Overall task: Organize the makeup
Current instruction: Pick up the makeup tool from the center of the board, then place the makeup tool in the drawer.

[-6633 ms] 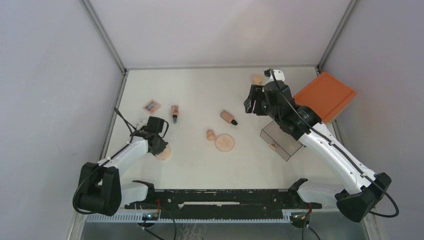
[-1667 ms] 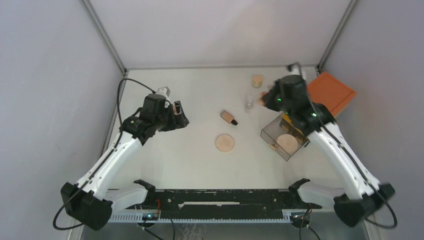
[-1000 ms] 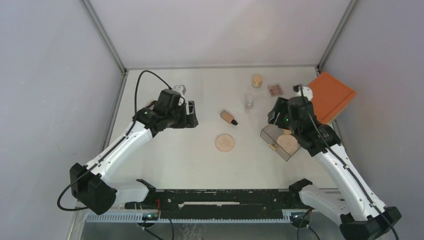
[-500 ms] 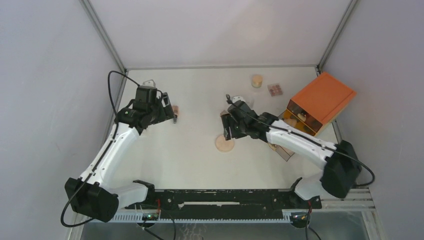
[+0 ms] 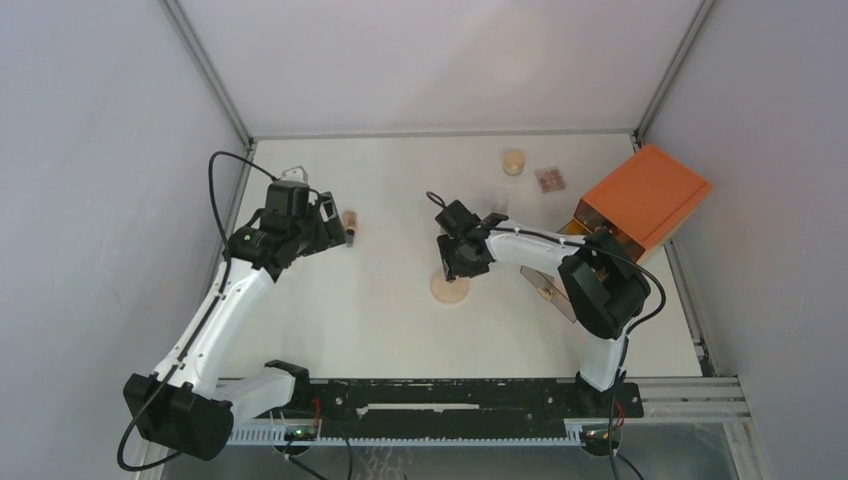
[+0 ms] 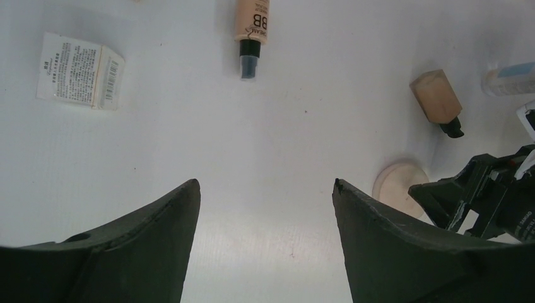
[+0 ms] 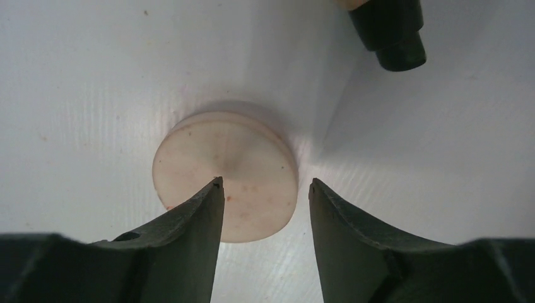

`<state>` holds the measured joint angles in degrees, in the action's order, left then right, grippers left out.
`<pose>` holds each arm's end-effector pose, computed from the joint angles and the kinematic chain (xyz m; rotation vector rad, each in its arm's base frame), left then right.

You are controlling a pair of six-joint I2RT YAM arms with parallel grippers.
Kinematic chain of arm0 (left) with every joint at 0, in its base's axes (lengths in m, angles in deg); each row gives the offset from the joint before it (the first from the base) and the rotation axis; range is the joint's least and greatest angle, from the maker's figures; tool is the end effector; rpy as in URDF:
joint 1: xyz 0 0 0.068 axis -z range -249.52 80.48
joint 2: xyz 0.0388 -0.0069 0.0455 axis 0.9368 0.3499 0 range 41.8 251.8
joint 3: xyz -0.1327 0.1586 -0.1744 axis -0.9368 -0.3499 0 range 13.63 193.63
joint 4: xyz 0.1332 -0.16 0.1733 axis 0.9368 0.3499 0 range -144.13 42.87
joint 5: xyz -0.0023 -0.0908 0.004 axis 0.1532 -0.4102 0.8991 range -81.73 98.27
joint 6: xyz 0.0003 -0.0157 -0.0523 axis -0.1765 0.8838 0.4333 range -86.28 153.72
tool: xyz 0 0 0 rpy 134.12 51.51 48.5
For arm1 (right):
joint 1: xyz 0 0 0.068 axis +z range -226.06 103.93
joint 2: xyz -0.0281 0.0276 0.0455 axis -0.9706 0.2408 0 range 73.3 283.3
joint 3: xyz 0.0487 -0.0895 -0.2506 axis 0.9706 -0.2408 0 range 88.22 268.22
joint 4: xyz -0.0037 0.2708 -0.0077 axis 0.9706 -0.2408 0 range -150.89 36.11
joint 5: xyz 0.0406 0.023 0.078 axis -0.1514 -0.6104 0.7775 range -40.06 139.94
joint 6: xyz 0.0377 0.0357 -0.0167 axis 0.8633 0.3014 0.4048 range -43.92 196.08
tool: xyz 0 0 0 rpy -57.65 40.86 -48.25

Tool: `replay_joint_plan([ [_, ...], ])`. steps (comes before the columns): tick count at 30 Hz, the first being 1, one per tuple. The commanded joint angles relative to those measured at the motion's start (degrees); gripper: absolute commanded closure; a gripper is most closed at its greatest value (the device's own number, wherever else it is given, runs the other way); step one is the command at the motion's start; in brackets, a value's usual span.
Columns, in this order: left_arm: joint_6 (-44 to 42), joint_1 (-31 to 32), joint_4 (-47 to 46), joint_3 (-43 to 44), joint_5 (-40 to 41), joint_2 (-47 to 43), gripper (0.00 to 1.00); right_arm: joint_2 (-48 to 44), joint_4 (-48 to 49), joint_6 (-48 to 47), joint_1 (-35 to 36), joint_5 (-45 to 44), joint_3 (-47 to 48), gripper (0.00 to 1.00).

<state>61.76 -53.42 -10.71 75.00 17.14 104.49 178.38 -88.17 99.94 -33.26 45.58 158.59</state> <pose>0.2269 -0.0596 0.3225 -0.3196 2.3269 -0.1988 0.2744 0.2504 0.1671 -0.4395 2.7527 0.1955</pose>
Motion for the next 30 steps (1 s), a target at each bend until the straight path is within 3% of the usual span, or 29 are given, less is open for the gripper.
replay_joint_plan([
  [1, 0.4, -0.1, -2.0, -1.4, -0.4, -1.1, 0.20, 2.7, 2.7, -0.5, -0.2, 1.2, 0.7, 0.46],
  [4, 0.6, -0.1, -2.7, -1.8, -0.6, -1.6, 0.20, 5.2, 3.7, -0.1, 0.7, 1.8, 0.5, 0.56],
  [10, 0.2, -0.2, -2.4, -1.6, 0.3, -2.0, 0.20, 1.0, 0.6, 0.4, 1.2, -0.6, 0.5, 1.00],
  [20, 0.7, -0.1, -3.8, -1.9, -0.9, -0.8, 0.20, -30.0, -7.8, 0.6, -4.2, -15.4, 0.5, 1.00],
  [23, 0.7, -0.1, -4.4, -1.9, -1.7, -0.2, 0.20, -37.7, -13.3, 2.8, -9.7, -19.6, 0.5, 1.00],
  [30, 0.8, -0.1, -5.7, -1.8, -3.9, 1.3, 0.20, -54.3, -18.9, 6.3, -24.4, -22.5, -10.1, 1.00],
])
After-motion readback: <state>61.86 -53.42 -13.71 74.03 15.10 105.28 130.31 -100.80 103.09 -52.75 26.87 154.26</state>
